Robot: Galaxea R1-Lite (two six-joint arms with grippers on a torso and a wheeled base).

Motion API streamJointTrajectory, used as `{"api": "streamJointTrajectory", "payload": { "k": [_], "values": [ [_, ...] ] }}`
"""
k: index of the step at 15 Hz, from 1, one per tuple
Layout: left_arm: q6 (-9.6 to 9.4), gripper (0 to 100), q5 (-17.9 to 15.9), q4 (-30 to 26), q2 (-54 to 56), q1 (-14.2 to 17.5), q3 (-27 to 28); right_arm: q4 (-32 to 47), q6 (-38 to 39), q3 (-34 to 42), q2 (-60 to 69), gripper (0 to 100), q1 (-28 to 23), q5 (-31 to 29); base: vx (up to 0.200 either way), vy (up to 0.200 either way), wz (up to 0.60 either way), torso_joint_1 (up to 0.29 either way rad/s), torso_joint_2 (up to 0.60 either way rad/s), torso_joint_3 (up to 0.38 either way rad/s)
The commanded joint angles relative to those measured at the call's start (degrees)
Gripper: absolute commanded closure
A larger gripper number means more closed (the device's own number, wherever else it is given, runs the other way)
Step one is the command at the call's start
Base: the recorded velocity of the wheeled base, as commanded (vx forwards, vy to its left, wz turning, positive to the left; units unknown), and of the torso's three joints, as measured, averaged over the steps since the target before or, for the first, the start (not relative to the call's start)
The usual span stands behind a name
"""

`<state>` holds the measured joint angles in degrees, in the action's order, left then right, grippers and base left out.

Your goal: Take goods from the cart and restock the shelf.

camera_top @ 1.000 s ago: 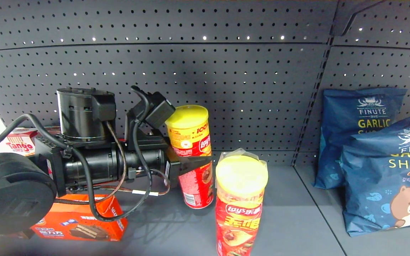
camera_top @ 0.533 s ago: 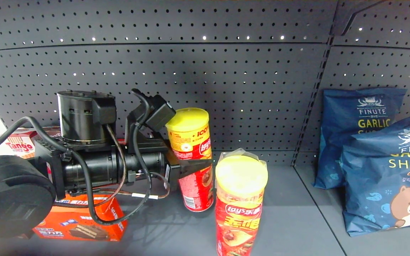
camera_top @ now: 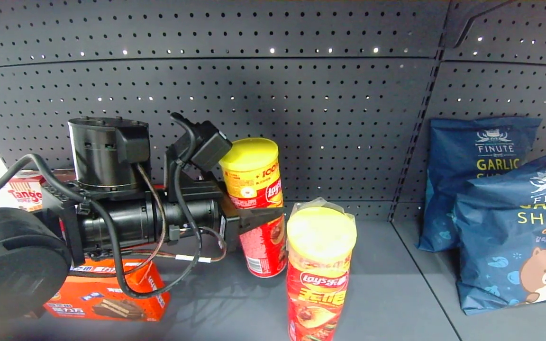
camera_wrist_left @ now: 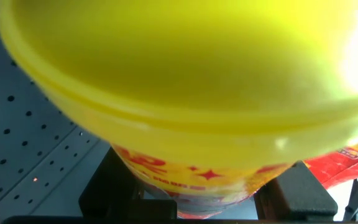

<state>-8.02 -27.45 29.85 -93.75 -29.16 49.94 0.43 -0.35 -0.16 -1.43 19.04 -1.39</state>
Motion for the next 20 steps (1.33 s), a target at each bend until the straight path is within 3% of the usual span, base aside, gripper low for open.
{"api": "streamJointTrajectory", "payload": {
  "k": [1, 3, 4, 7, 18, 20],
  "values": [
    [0.02, 100, 0.0, -0.1, 0.1, 0.1, 0.0, 0.0, 0.2, 0.0, -3.1, 0, -4.1, -0.2, 0.0, 0.0, 0.0, 0.0, 0.0, 0.0],
    [0.02, 100, 0.0, -0.1, 0.1, 0.2, 0.0, 0.1, 0.1, -0.1, -5.3, 0, -11.4, 0.2, 0.0, 0.0, 0.0, 0.0, 0.0, 0.0],
    [0.02, 100, -0.1, -0.1, 0.1, 0.2, -0.1, -0.1, 0.0, 0.1, -7.6, 0, -20.6, 0.8, 0.0, 0.0, 0.0, 0.0, 0.0, 0.0],
    [0.02, 100, -0.1, 0.0, 0.1, 0.1, 0.0, -0.2, 0.5, 0.1, 1.4, 0, -19.0, 1.0, 0.0, 0.0, 0.0, 0.0, 0.0, 0.0],
    [0.29, 100, 0.1, -0.4, 1.1, 0.9, 0.7, -0.3, 0.2, 0.2, 1.4, 0, -18.9, 1.0, 0.0, 0.0, 0.0, 0.0, 0.0, 0.0],
    [0.11, 100, -0.7, 0.3, 0.6, 3.1, 0.8, -0.3, 0.2, 0.2, 1.4, 0, -18.9, 1.0, 0.0, 0.0, 0.0, 0.0, 0.0, 0.0]
  ]
}}
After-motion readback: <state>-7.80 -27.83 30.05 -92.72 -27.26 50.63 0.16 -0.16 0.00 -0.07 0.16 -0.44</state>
